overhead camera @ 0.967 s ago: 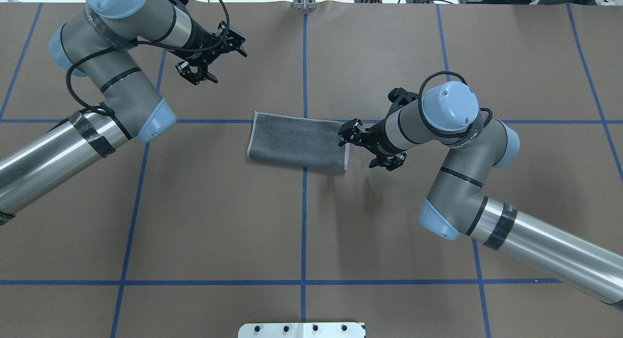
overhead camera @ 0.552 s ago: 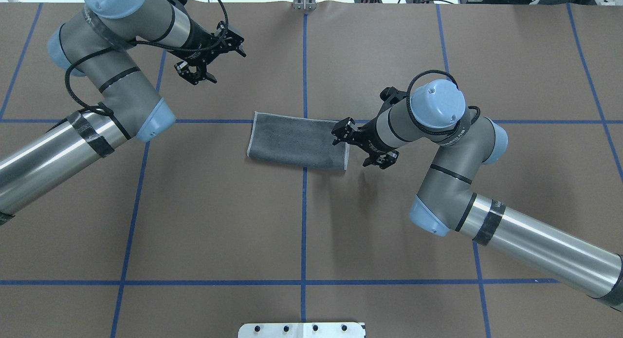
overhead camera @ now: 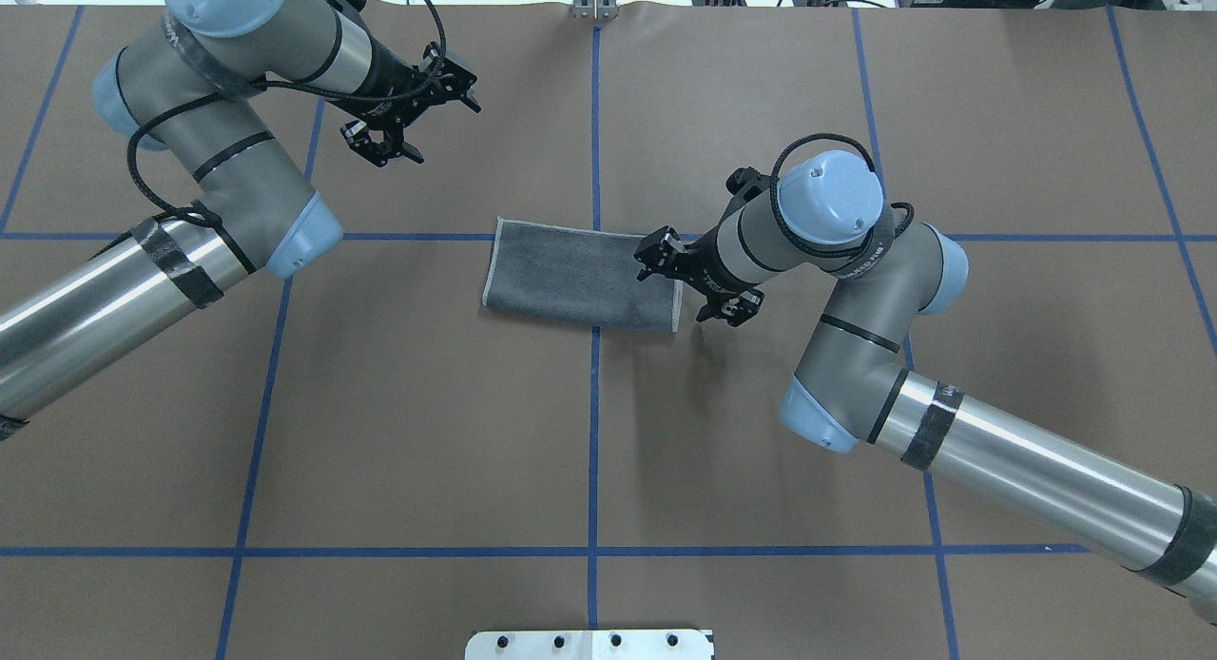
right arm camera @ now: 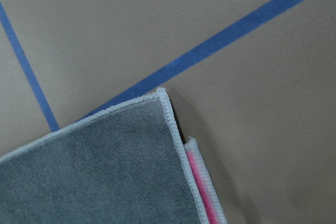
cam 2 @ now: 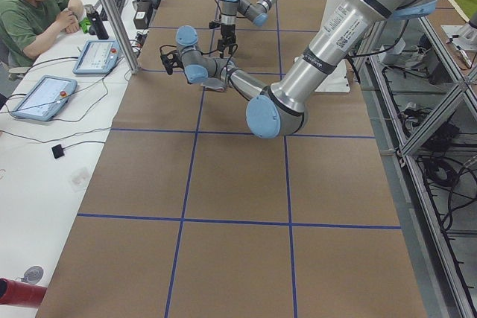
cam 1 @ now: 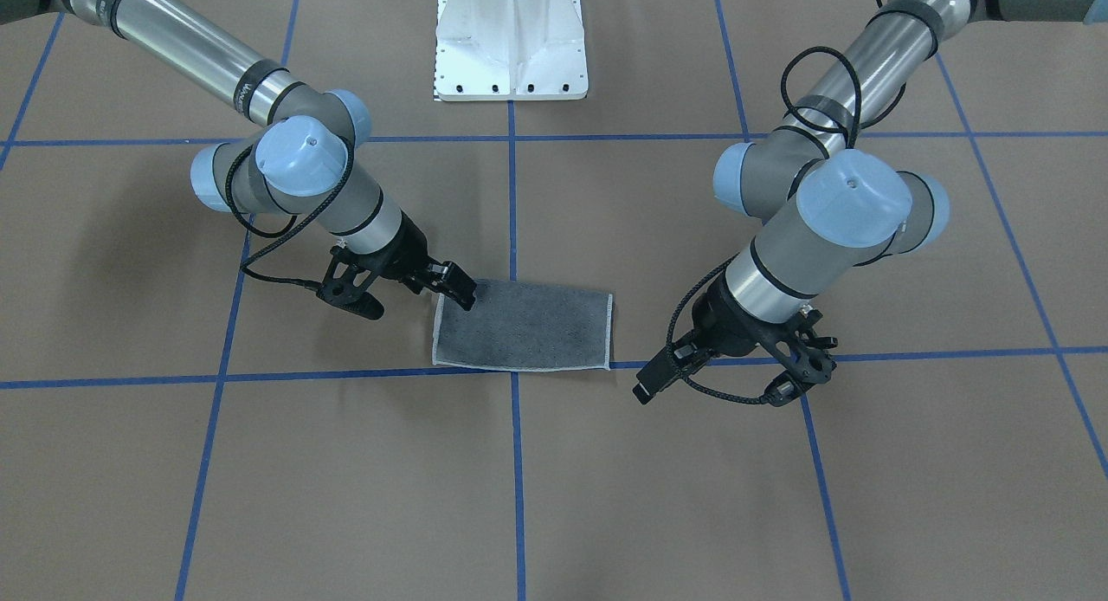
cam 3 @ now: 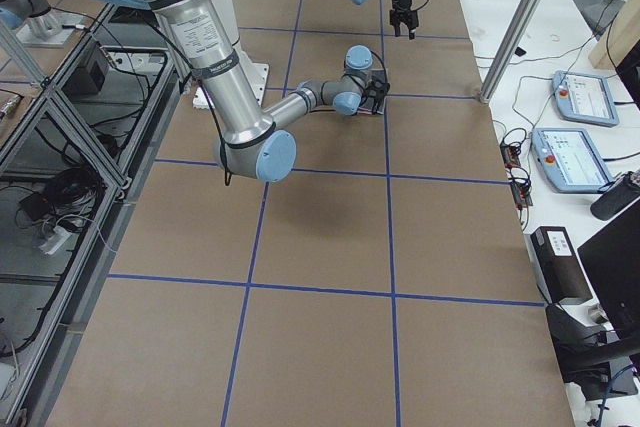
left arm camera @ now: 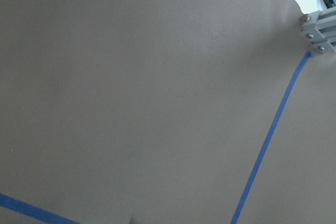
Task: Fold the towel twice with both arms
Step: 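Lower the right gripper onto the folded towel's end nearest it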
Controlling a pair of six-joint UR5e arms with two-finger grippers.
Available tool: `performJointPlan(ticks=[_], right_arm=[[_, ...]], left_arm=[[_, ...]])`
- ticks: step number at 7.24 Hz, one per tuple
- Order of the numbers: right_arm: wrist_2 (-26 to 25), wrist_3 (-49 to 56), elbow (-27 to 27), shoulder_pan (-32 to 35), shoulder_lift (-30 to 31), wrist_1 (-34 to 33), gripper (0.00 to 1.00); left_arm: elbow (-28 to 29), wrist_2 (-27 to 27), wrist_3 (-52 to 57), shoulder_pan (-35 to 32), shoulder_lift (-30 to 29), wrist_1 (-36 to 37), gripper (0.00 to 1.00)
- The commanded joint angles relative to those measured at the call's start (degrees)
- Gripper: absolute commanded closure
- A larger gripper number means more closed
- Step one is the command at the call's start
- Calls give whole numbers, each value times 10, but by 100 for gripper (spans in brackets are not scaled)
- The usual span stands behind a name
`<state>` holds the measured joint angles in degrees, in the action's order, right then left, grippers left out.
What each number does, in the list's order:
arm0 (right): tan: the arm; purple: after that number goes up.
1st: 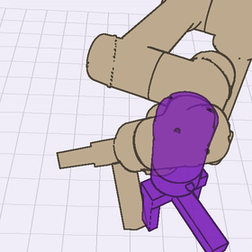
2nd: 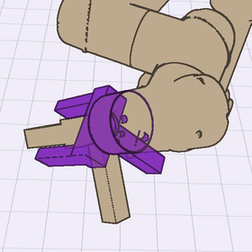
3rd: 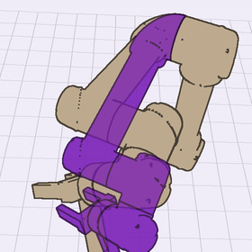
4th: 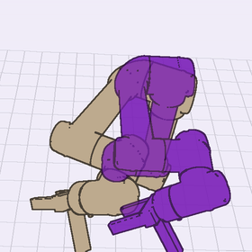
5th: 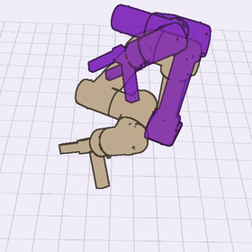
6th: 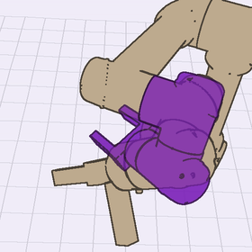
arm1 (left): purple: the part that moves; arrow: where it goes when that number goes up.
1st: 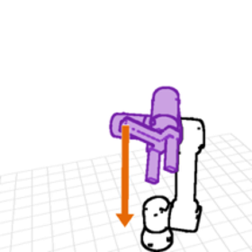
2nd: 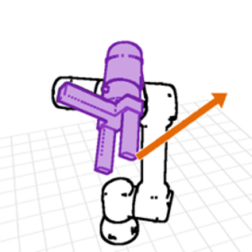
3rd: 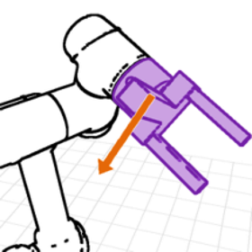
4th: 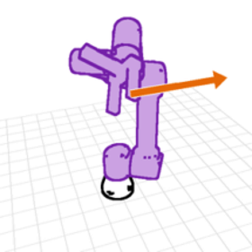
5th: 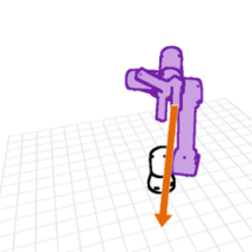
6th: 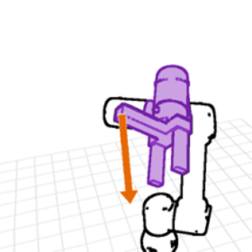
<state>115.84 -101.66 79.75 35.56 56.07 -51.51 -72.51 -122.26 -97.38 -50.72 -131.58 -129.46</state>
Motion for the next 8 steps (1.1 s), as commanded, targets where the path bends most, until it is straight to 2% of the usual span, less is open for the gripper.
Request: performJointPlan(ticks=[1,3,7,8], right_arm=[[0,-1,-2,-7,0,-1,7],[0,-3,-2,-7,0,-1,24],[1,-29,-1,-7,-2,0,100],[2,-30,0,-6,-2,0,100]], left_arm=[[0,0,0,0,0,0,1],[0,0,0,-1,-1,0,1],[0,0,0,-1,0,0,1],[-1,0,0,-1,-1,0,1]])
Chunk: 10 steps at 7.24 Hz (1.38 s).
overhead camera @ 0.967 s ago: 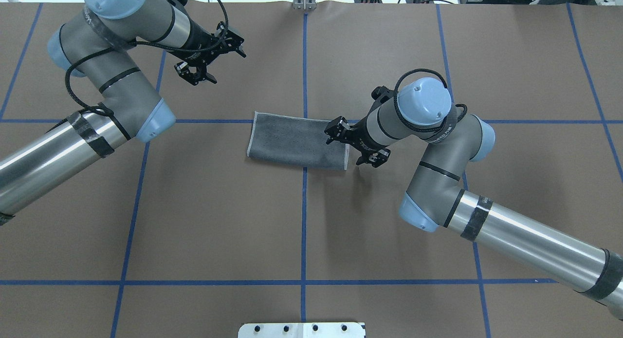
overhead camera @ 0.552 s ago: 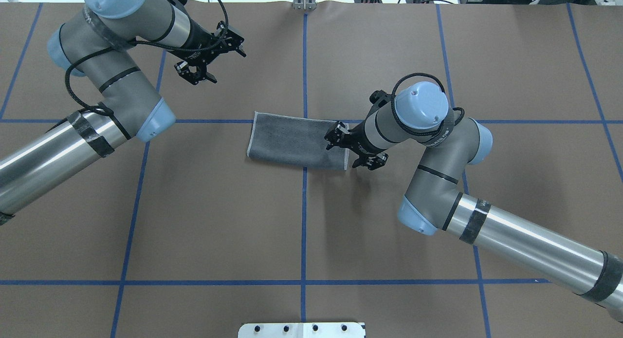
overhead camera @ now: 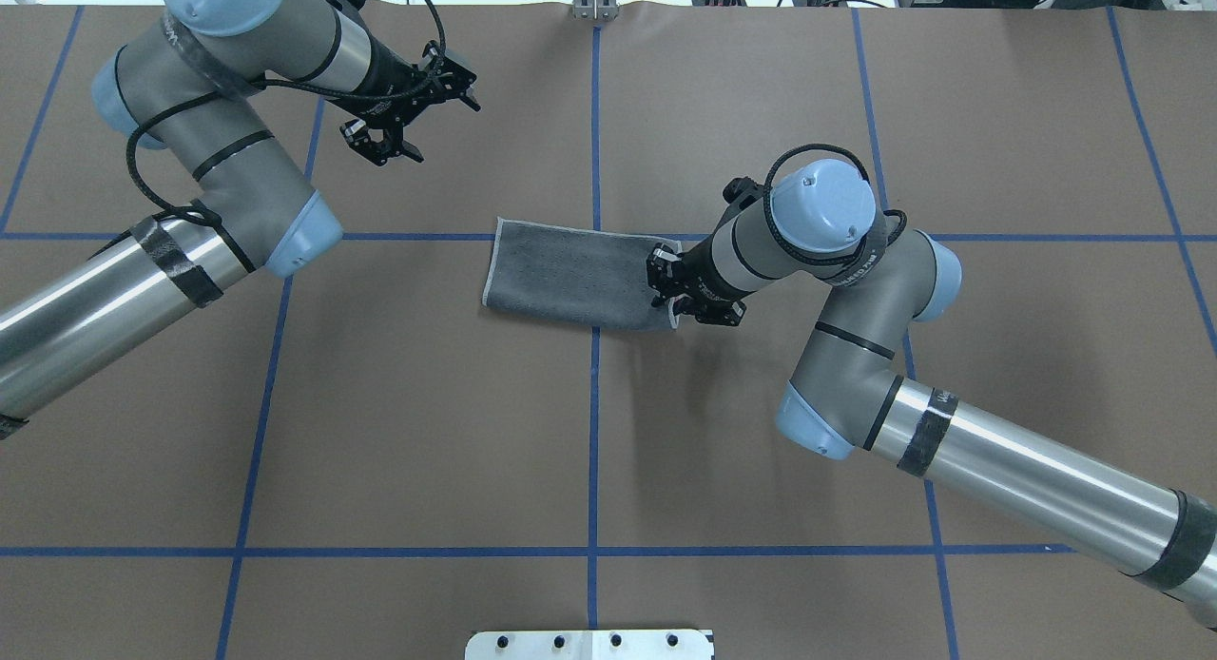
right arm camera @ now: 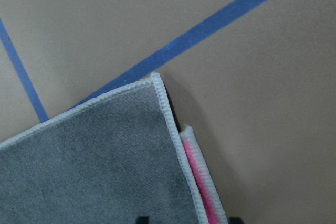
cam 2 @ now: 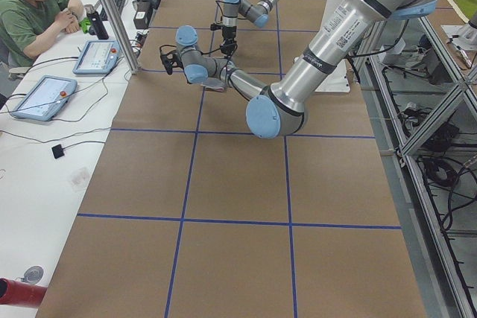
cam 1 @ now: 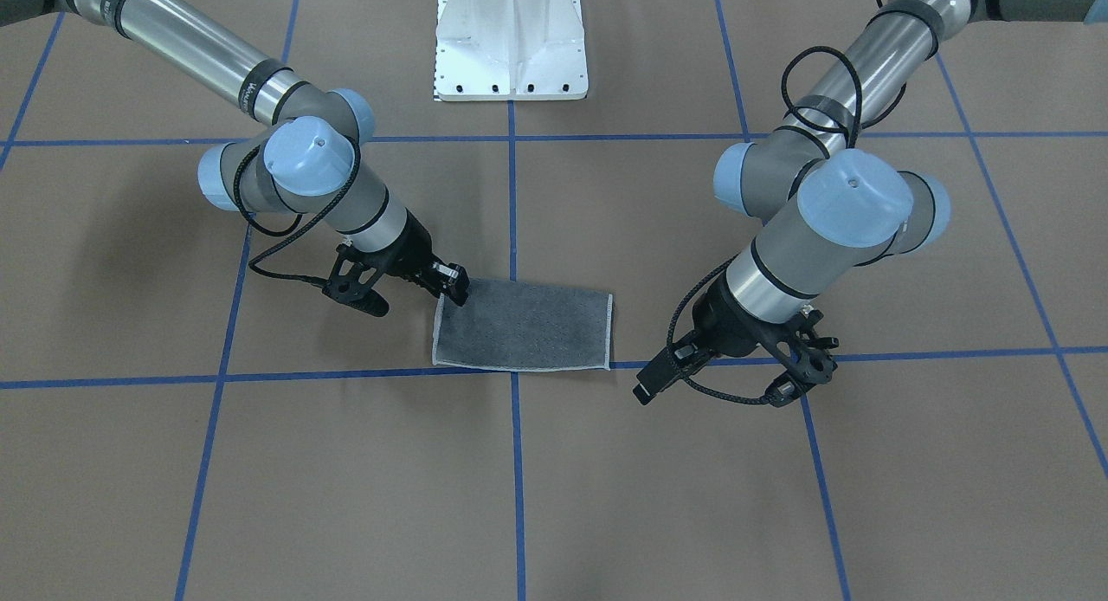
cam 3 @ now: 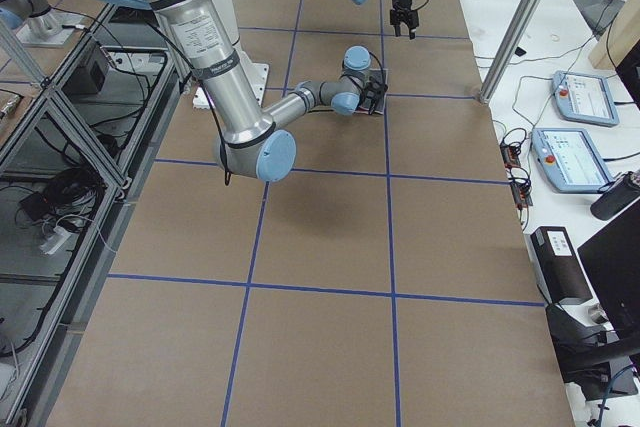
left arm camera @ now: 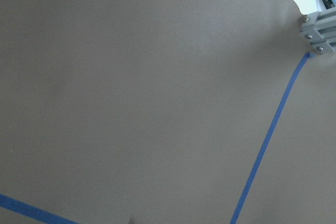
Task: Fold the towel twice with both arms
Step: 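Grasp the towel end with the right gripper and drag it toward the robot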
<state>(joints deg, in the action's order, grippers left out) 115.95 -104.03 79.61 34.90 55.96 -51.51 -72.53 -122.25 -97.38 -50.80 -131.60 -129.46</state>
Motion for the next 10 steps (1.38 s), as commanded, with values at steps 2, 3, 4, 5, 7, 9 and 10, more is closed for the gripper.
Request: performJointPlan(ticks=[2,3,4,5,7,9,10], right_arm=[[30,-24,38,10,5,-1,100],[55,-26,69,13,19,-3,100],[67,-26,114,12,50,-4,100],[89,-41,150,12,69,-14,100],[101,-92,190,-3,80,-22,100],[96,-122,193,-54,67,-21,100],[95,-128,193,-76,54,-21,100]], left_arm=[[-3,-2,0,-5,-1,0,1],[-6,-10,0,-12,-1,0,1],[-7,-18,0,-21,0,0,1],[-6,-18,1,-26,0,0,1],[-5,-18,9,-30,0,0,1],[-3,-17,17,-33,3,0,1],[-3,-17,28,-33,4,2,1]])
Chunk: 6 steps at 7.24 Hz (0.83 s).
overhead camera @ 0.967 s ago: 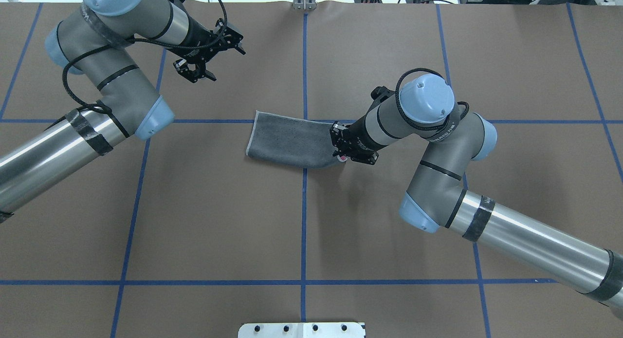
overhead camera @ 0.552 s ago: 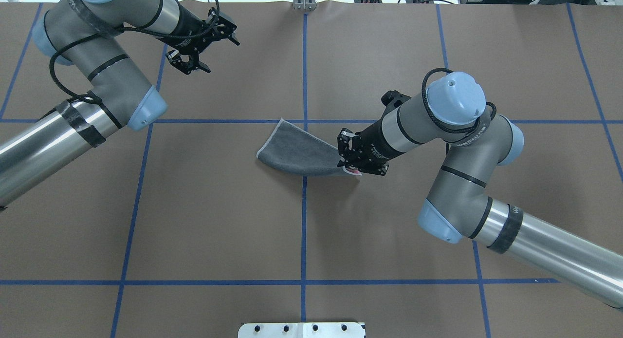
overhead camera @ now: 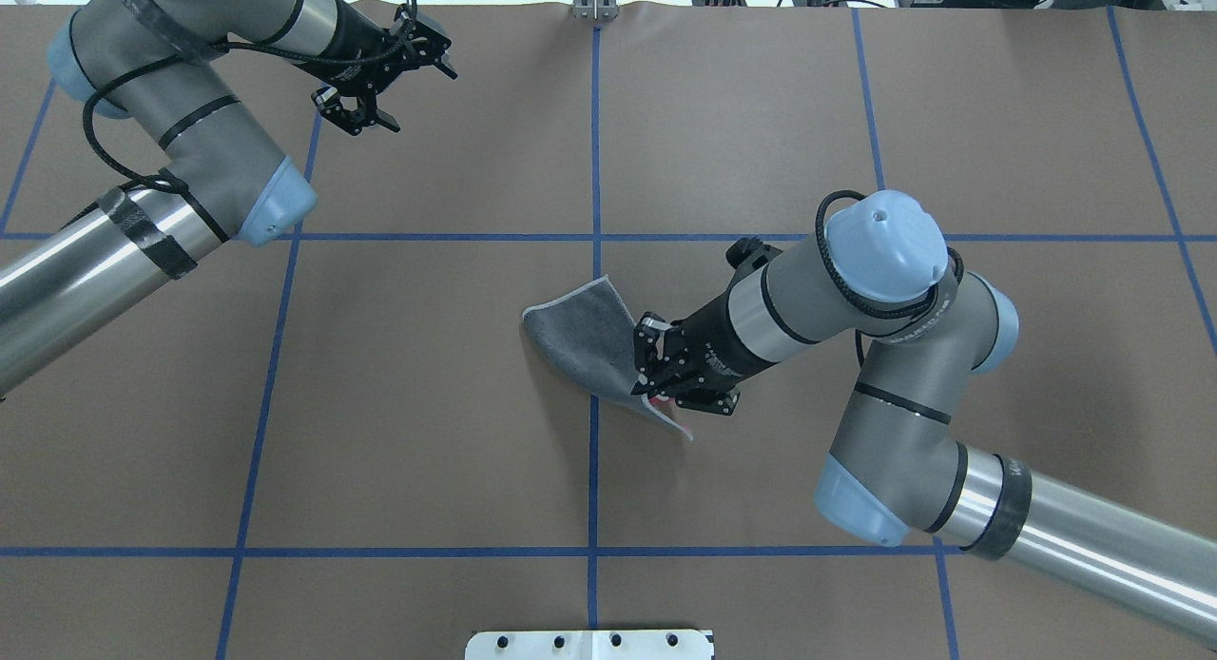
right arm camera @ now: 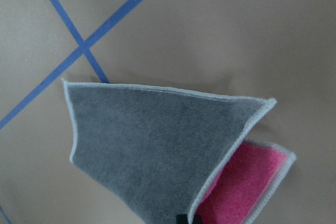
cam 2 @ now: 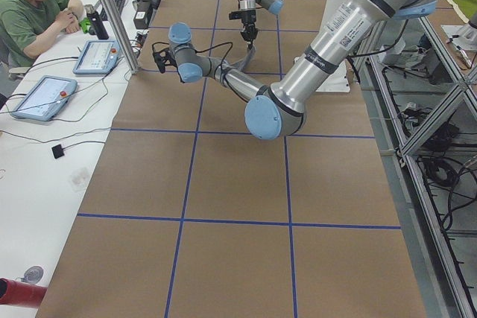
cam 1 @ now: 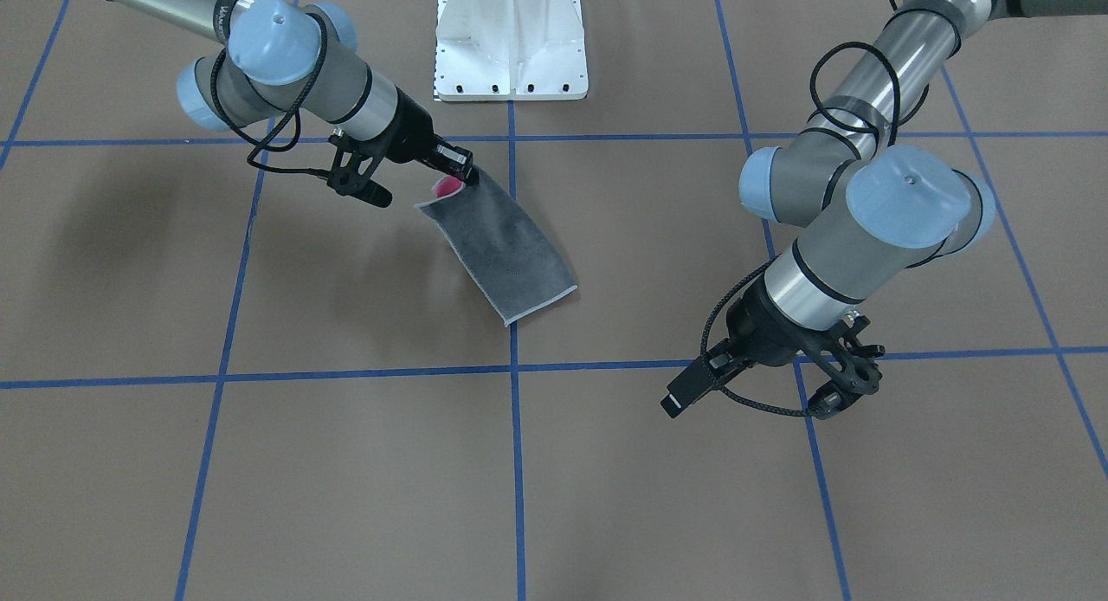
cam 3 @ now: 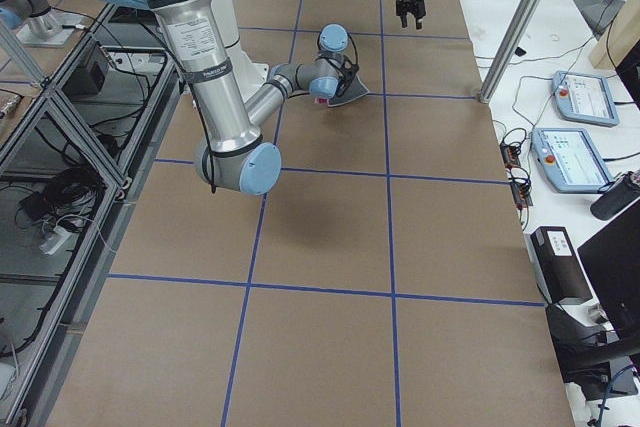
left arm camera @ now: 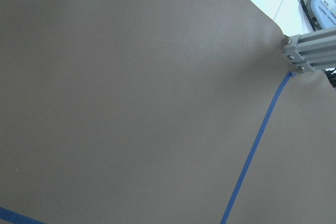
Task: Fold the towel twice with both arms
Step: 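Grasp the towel end with the right gripper and drag it toward the robot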
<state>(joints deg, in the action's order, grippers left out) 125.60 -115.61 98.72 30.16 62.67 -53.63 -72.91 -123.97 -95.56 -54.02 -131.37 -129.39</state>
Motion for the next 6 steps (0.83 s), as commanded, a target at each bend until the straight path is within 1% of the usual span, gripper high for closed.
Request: performJointPlan(ticks=[1,2,3,4,5,6], right_arm=[[-4,-12,0,-47,-20,2,100],[-15,-12,-5,-61,-29,3,100],[-19,-7,-5,-63,-31,5,1],[-22,-5,-3,-62,-28,5,0],[-39,-3,-1,-55,-27,5,0],[-35,-3,1,-40,-28,5,0]], left_arm=[[1,1,14,-2,2,1,1],[1,1,14,-2,2,1,1],[2,1,14,-1,2,1,1],[2,1,14,0,2,1,1],[2,1,13,2,2,1,1],[1,0,13,5,0,1,1]])
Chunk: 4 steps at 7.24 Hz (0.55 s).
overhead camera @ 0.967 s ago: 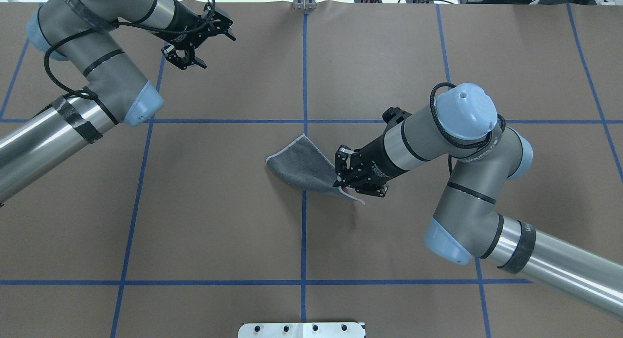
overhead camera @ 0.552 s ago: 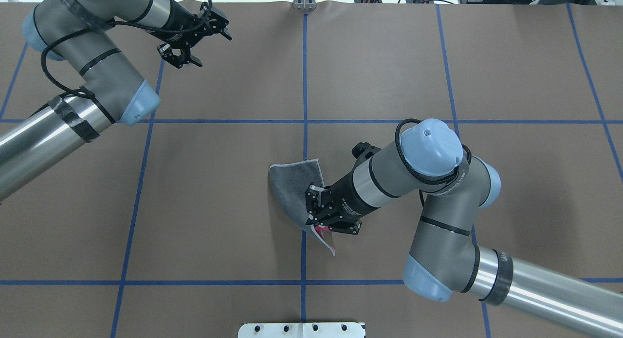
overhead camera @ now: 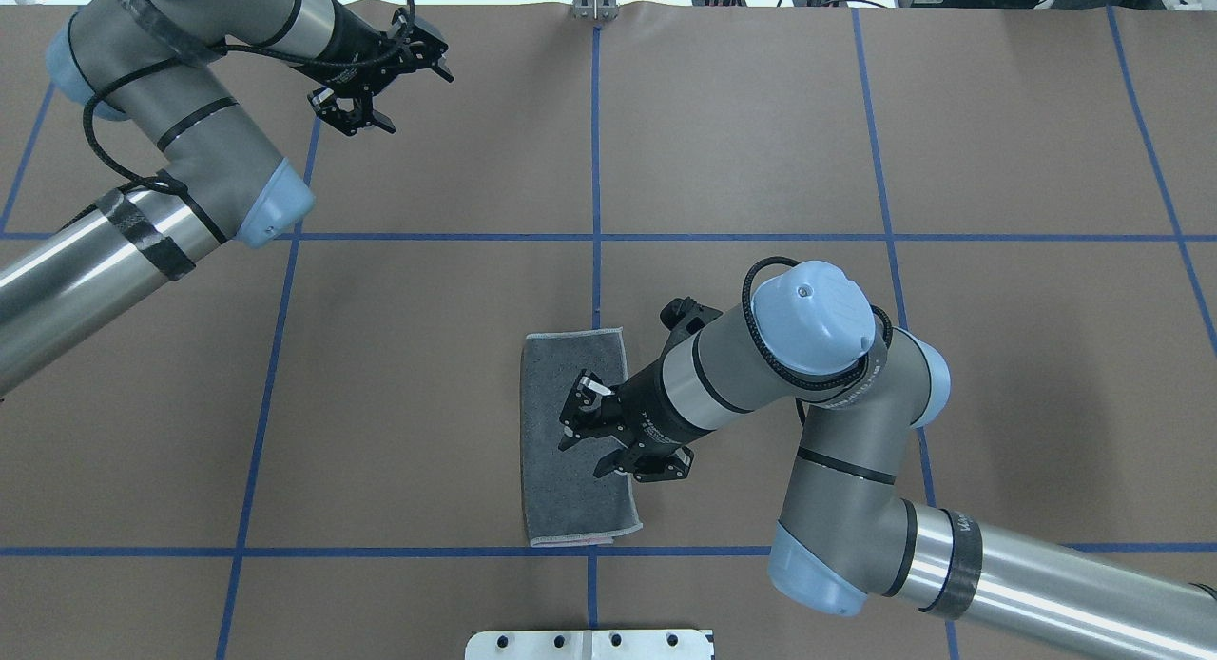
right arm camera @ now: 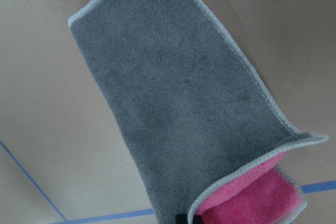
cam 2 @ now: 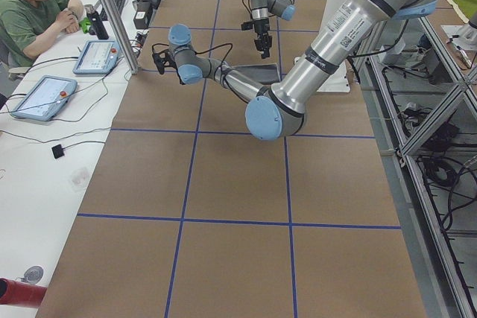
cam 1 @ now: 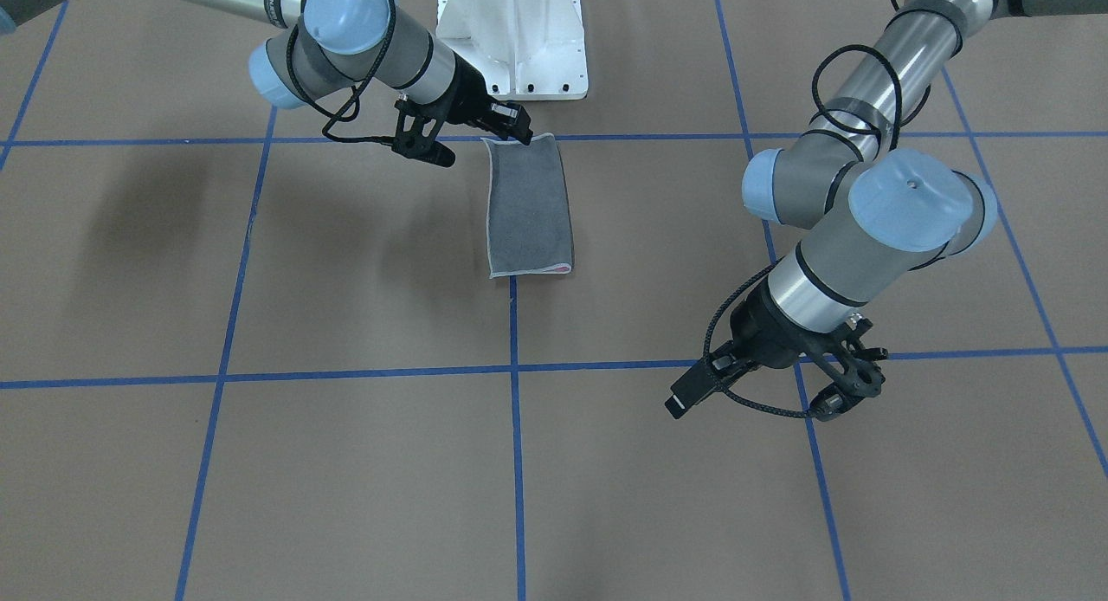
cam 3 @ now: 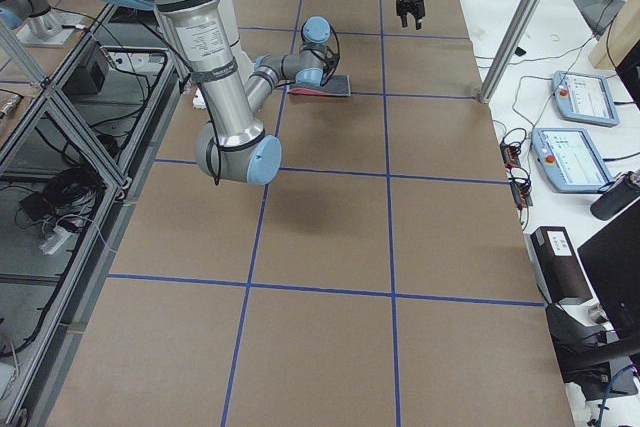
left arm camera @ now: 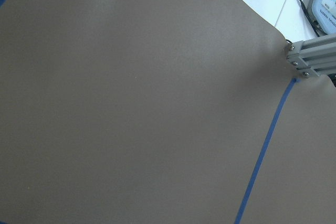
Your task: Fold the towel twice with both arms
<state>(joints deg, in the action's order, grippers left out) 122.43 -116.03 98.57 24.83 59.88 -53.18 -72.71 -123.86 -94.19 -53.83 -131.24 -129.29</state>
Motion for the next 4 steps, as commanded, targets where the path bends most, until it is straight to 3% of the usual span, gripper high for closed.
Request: performJointPlan(ticks=[1,4], right_arm=[[-3,1,6,38,-1,3,0],[-3,22,0,114,7,-3,0]], left_arm=[[-3,-1,-4,11,-7,-2,1],[-43,9,34,90,-1,-5,1]])
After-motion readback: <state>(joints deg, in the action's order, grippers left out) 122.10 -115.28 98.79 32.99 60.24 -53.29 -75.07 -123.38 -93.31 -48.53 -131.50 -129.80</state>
